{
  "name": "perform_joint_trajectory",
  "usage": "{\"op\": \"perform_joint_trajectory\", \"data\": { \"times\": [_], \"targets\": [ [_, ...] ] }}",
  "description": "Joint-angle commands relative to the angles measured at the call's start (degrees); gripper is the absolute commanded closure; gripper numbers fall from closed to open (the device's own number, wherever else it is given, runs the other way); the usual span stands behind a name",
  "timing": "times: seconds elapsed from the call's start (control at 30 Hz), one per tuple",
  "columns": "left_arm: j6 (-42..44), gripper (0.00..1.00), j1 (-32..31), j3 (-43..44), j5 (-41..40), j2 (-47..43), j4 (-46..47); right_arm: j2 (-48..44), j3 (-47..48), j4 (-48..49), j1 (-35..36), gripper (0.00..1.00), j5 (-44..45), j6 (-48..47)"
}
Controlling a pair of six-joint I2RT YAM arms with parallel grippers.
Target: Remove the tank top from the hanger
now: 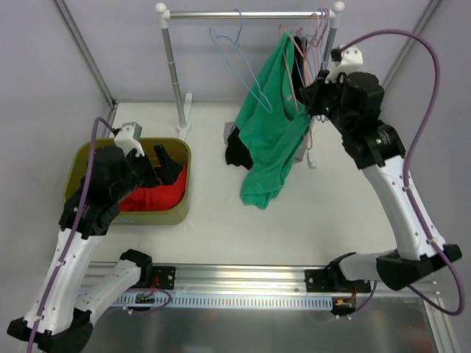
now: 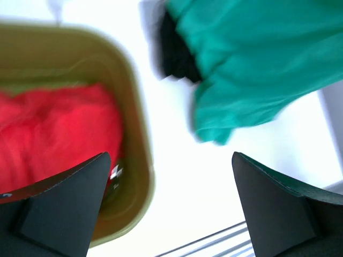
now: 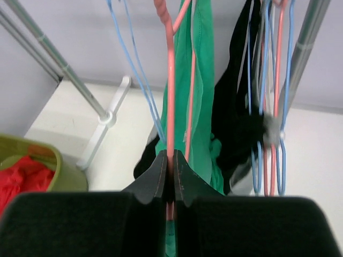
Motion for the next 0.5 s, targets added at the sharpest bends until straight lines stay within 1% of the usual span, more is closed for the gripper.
{"op": "perform_joint_trajectory", "data": {
  "times": [0.0,0.03,0.07,0.1,0.13,0.17,0.2,0.23,0.27,0.3,0.33,0.37,0.4,0.43,0.47],
  "targets": [
    [-1.51,0.01,-4.69,6.95,4.36,3.69,6.91,-8.64,-9.20,3.94,-0.47,1.00,-2.98,-0.26],
    [-1.08,0.01,-6.55,8.35,2.27,5.19,8.57,-13.63,-11.57,3.86,-0.56,1.00,-3.25,-0.08],
    [-0.72,0.01,-8.65,11.41,0.77,6.77,9.37,-16.37,-13.86,3.86,-0.47,1.00,-3.69,0.27],
    [-0.11,0.01,-11.20,13.18,-0.81,10.53,10.25,-19.10,-18.49,3.94,-0.56,1.00,-4.04,0.53],
    [0.94,0.01,-16.44,17.20,-2.05,12.66,11.91,-24.78,-20.54,3.77,-0.47,1.00,-4.30,1.32],
    [1.65,0.01,-18.93,19.33,-4.50,14.85,12.89,-27.71,-22.30,3.33,-0.47,1.00,-4.31,1.50],
    [3.65,0.01,-21.39,21.53,-5.82,19.40,13.68,-30.52,-24.84,1.68,-0.56,1.00,-4.13,1.93],
    [5.15,0.01,-26.29,26.25,-7.58,21.97,15.17,-35.68,-25.39,0.18,-0.56,1.00,-4.30,2.20],
    [6.82,0.01,-28.43,28.90,-10.55,24.34,16.05,-37.91,-25.40,-1.75,-0.47,1.00,-4.39,2.38],
    [10.93,0.01,-30.45,31.45,-10.85,29.50,17.02,-39.85,-24.35,-6.03,-0.56,1.00,-4.48,2.55],
    [13.14,0.01,-33.86,36.79,-10.76,32.16,18.77,-42.83,-23.39,-8.25,-0.56,1.00,-5.35,2.29],
    [14.99,0.01,-35.29,39.80,-10.06,37.41,19.40,-43.90,-22.16,-10.88,-0.47,1.00,-5.53,2.20],
    [18.58,0.01,-36.61,42.70,-9.45,39.98,19.84,-44.61,-20.58,-16.22,-0.56,1.00,-5.62,2.03],
    [20.36,0.01,-39.06,48.82,-8.57,42.79,20.02,-45.13,-17.17,-18.71,-0.47,1.00,-5.88,1.68],
    [21.42,0.01,-40.13,52.01,-6.65,47.87,20.28,-45.92,-15.57,-21.08,-0.56,1.00,-7.02,1.59]
  ]
}}
